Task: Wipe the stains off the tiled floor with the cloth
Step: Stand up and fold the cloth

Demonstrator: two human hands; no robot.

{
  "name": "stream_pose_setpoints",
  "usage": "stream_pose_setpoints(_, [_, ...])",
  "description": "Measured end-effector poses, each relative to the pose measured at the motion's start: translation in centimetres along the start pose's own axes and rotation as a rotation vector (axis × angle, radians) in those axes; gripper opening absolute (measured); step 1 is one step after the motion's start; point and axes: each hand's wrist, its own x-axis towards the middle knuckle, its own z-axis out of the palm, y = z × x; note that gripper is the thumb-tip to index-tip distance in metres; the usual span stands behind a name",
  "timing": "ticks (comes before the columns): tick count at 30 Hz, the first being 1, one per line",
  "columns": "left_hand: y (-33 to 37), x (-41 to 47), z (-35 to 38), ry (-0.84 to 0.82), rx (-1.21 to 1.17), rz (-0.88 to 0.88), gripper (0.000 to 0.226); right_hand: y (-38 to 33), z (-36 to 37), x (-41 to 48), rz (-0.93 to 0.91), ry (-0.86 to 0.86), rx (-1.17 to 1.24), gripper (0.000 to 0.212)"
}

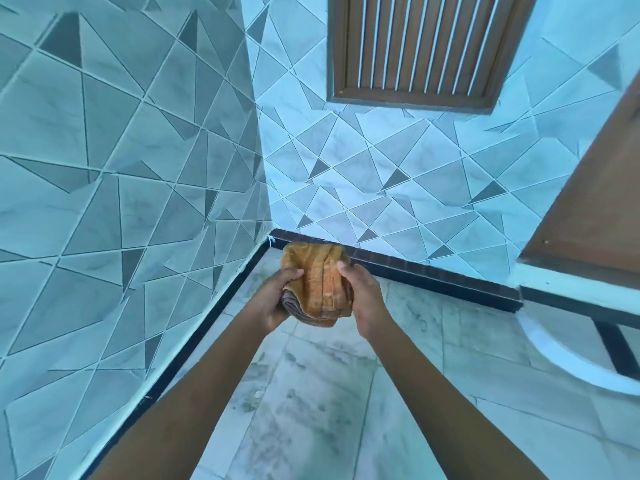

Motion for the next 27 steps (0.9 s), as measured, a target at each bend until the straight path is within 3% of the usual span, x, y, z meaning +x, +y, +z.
stream_pose_setpoints(5, [0.4, -1.0, 1.6, 0.096, 0.112, 0.028, 0.025, -1.5, -1.5, -2.5, 0.014, -0.116, 0.079, 0.022])
stream_pose_setpoints(13, [0.9, -3.5, 0.3, 0.224, 0.498, 0.074, 0.031, -1.7, 0.6, -5.1, -0.126, -0.120, -0.131, 0.023])
stream_pose_setpoints(15, [0.9, -4.4, -0.5, 0.176, 0.457, 0.075, 0.044, -1.4, 1.9, -5.6, -0.142, -0.097, -0.176, 0.015])
stream_pose_setpoints(18, [1.0, -5.2, -1.5, 0.030, 0.387, 0.025, 0.088, -0.8, 3.0, -5.8, -0.175, -0.052, -0.195, 0.010])
stream_pose_setpoints(20, [0.9, -5.7, -1.5, -0.060, 0.471, 0.002, 0.099, -0.6, 3.4, -6.2, -0.196, -0.025, -0.208, 0.009])
stream_pose_setpoints(22, [0.7, -5.9, -1.1, -0.042, 0.571, 0.039, 0.084, -0.6, 3.4, -6.6, -0.209, -0.011, -0.238, 0.009])
stream_pose_setpoints(25, [0.8, -6.1, -1.1, 0.021, 0.511, 0.066, 0.053, -1.1, 2.9, -6.6, -0.220, 0.025, -0.286, 0.008])
stream_pose_setpoints(27, [0.9, -6.2, -1.4, 0.028, 0.562, 0.080, 0.051, -2.0, 2.2, -6.4, -0.246, 0.022, -0.319, 0.010])
